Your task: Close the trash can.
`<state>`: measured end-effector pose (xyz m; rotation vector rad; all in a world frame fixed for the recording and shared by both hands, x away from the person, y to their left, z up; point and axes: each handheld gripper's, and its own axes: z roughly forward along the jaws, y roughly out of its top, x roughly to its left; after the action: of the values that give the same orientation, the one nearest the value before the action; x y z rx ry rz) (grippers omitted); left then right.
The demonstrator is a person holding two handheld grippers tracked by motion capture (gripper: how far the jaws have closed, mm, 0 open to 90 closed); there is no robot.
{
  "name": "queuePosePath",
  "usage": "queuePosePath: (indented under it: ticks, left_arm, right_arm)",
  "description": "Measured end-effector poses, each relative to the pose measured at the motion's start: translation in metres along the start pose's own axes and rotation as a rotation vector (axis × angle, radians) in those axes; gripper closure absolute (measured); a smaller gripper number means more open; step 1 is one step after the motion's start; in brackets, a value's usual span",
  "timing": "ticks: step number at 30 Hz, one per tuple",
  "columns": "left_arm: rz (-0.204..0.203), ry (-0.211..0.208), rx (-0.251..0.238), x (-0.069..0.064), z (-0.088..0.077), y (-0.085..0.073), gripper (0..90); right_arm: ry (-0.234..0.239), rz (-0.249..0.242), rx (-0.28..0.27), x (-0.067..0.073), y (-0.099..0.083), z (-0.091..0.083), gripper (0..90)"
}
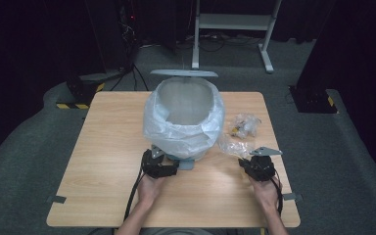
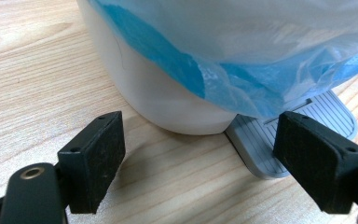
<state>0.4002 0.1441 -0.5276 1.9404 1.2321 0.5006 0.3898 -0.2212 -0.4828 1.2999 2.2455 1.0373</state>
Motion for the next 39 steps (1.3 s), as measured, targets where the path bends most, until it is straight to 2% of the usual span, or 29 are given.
queuePosePath:
  ticks: [17,21,25,27,39]
  left_arm:
    - [-0.011,-0.009,-0.001,0.001,0.001,0.0,16.6]
    - [-0.012,-0.009,0.0,0.001,0.001,0.0,16.6]
    - [-0.016,-0.014,0.001,0.002,0.001,0.0,16.6]
    - [-0.015,-0.011,0.001,0.002,0.001,0.0,16.6]
    - [-0.01,-0.009,0.0,0.002,0.002,0.001,16.6]
  right_arm:
    - [0.004,-0.006,-0.02,-0.004,0.006,-0.024,87.5]
    - [0.007,-0.004,-0.051,-0.005,0.012,-0.041,87.6]
    - [0.011,-0.002,-0.062,-0.006,0.016,-0.048,87.5]
    - [0.018,-0.004,-0.073,-0.006,0.02,-0.056,87.6]
    - [0.062,0.006,-0.113,-0.008,0.035,-0.072,87.6]
